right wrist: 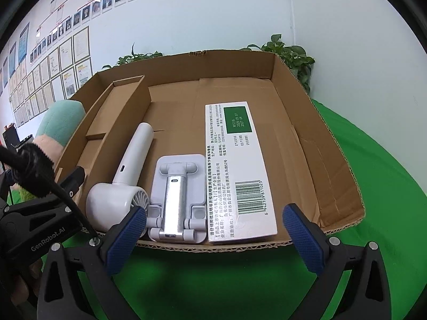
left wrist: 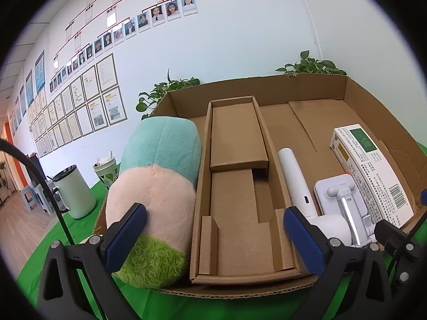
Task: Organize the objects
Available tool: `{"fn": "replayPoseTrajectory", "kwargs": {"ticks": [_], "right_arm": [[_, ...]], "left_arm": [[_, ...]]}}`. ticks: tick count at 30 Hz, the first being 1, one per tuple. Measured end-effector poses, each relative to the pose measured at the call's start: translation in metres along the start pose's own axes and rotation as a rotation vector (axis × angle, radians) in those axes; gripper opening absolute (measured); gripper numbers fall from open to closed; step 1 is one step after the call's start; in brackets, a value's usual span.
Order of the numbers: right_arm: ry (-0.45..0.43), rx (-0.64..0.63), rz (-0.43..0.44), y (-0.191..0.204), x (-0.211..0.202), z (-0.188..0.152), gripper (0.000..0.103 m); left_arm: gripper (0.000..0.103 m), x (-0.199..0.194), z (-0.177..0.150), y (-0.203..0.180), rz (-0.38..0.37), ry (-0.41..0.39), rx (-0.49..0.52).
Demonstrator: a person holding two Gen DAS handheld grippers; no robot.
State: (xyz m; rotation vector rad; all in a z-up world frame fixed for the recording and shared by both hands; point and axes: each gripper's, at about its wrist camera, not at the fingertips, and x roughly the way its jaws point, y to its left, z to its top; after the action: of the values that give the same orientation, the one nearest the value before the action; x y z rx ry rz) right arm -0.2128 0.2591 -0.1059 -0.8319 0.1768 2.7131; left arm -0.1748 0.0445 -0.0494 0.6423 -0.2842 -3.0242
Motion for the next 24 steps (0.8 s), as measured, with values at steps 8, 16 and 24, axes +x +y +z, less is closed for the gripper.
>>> {"fn": "replayPoseTrajectory", "kwargs": {"ticks": [8,16,24], "right_arm": [[0.012,-0.021,-0.009,0.0044,0.0036,0.0008,0.103],[0.022,-0.039,-0.022,0.0091,0.0071,0.0016,0.103],[0.026,-0.044,-0.028,0.0107,0.0079,0.002,0.103]], "left_arm": [[0.102,-0.0012,-0.0004,0.0002,0.001,0.001,0.002],[0.102,-0.0015,-0.0005,0.0,0.001,0.001,0.002],[0.102,-0.0014,-0.0003,-0.0001,0.001,0.002,0.003]]}}
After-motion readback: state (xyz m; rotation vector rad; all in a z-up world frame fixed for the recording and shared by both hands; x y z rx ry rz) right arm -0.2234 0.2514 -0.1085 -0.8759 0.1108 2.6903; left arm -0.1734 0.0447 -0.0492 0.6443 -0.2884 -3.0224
